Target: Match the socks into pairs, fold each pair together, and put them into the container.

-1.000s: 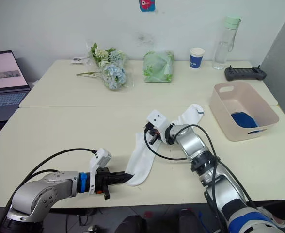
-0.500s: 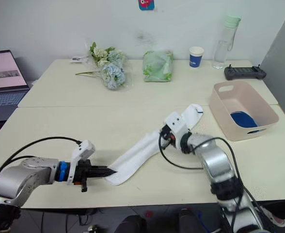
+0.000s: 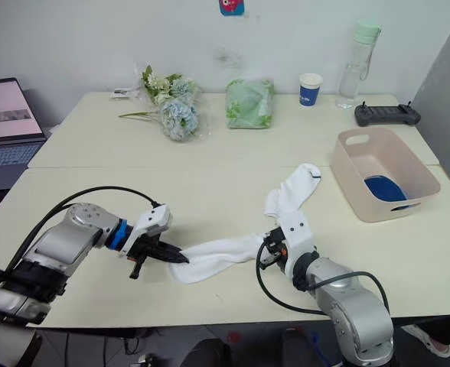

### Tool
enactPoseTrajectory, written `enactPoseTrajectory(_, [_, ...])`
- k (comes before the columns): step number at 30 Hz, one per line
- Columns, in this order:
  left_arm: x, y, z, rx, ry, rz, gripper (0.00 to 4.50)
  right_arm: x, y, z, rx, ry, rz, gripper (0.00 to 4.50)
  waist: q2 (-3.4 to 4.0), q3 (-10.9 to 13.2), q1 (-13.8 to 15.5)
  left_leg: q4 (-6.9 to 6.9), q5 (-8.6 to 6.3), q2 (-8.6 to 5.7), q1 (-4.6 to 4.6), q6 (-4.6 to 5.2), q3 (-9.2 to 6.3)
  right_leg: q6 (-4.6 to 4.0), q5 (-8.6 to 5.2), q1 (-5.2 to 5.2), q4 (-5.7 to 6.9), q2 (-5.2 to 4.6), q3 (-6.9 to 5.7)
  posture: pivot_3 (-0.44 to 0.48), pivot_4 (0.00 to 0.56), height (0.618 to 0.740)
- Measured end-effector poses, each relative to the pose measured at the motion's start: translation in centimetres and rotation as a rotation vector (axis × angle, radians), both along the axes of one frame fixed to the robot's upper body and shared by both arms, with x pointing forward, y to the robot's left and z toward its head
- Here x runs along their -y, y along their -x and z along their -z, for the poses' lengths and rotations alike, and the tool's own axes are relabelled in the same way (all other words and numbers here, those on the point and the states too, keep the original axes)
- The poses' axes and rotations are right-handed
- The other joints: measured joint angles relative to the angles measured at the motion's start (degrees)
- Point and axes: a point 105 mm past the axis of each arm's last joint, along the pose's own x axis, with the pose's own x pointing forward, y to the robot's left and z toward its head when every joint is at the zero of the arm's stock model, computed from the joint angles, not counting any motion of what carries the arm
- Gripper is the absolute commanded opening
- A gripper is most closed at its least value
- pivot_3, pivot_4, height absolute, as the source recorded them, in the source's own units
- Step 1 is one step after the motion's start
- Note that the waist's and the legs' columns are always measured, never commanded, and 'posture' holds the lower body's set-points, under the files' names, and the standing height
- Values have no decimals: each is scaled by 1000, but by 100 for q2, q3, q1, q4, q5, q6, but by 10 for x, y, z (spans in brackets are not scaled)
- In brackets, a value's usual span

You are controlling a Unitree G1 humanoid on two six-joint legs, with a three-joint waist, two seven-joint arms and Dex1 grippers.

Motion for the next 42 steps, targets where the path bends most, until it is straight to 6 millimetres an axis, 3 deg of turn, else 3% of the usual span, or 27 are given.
enactPoseTrajectory(4, [6,-15,-2,9,20,40,0,1,6,6,-35,-4,24,52,-1,0,-6,2,0,0,0,1,2,1,0,0,0,1,-2,0,150,740])
enactPoseTrajectory(6, [10,-17,2,-19,51,39,0,1,7,7,-41,-7,28,459,-1,0,-21,2,-1,0,1,2,5,1,-1,-2,2,2,1,0,150,740])
enactPoseTrajectory(12, [-5,-24,0,5,81,-39,1543,4,6,6,-28,7,29,2443,-1,0,-23,5,0,4,1,2,-6,1,0,0,6,3,2,0,150,740])
enactPoseTrajectory(18, [-55,-10,-16,-35,108,-288,3404,11,1,-4,51,58,-8,4487,-3,2,-122,3,-1,9,1,2,-10,2,-1,-1,4,3,4,0,150,740])
enactPoseTrajectory(21, [-50,4,-17,-98,190,-368,4351,10,-3,-15,123,87,-59,4500,-4,3,-129,4,-1,8,0,2,-9,3,-2,2,2,-9,12,0,150,740])
enactPoseTrajectory(22, [-46,10,-14,-132,215,-401,4470,10,-5,-17,140,98,-74,4500,-7,3,-119,5,-1,8,-1,2,-10,4,-2,3,1,-24,9,0,150,740])
enactPoseTrajectory(27, [-19,41,-2,-215,317,-503,4470,14,-10,-18,136,87,-101,4500,-17,6,-89,4,0,12,-1,1,-17,5,-3,4,4,-35,0,0,150,740])
enactPoseTrajectory(34, [2,41,3,-137,339,-613,4470,18,-15,-19,131,99,-100,4500,-16,5,19,3,0,2,6,-1,-12,3,-1,12,5,-44,3,0,150,740])
enactPoseTrajectory(37, [6,42,6,-101,320,-652,3897,17,-15,-16,116,107,-105,4500,-12,1,22,4,1,1,8,-1,-11,3,-1,14,4,-45,5,0,150,740])
enactPoseTrajectory(42, [3,41,11,-89,308,-718,2381,14,-17,-7,75,110,-110,4500,-10,0,12,2,1,2,14,-1,-11,3,-1,16,4,-43,5,0,150,740])
